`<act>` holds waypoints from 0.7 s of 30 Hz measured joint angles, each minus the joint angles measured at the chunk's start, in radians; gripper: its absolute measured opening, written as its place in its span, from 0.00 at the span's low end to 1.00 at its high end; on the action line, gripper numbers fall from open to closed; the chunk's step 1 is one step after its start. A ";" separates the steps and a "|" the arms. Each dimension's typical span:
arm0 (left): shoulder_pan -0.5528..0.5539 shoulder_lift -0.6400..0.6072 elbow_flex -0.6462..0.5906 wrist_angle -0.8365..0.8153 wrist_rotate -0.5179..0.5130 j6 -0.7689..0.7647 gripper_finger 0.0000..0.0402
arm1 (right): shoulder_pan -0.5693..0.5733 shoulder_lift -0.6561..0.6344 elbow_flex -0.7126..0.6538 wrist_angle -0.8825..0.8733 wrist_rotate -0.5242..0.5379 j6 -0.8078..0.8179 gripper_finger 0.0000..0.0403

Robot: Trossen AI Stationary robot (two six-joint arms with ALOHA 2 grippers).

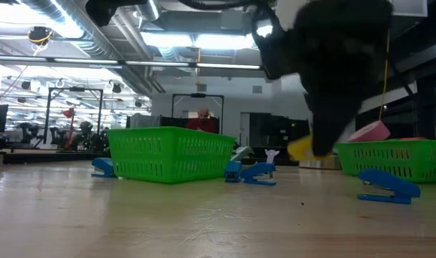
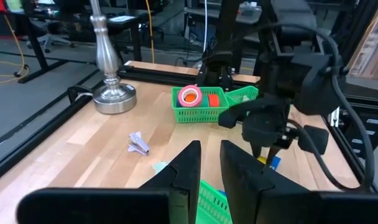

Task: Pick and place Stapler, Stapler remover, tape
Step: Put the yellow stapler into the center green bin

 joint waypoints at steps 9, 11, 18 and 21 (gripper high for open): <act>0.000 0.001 0.000 -0.001 0.004 0.001 0.15 | -0.079 0.000 0.183 -0.091 0.028 -0.297 0.18; 0.000 0.001 0.000 -0.001 0.004 0.001 0.15 | -0.105 0.000 0.217 -0.074 0.045 -0.361 0.18; 0.000 0.001 0.000 -0.001 0.009 0.020 0.15 | -0.196 0.000 0.241 0.041 0.067 -0.461 0.19; 0.000 0.001 0.000 -0.001 0.020 0.020 0.15 | -0.233 0.005 0.225 0.086 0.067 -0.461 0.19</act>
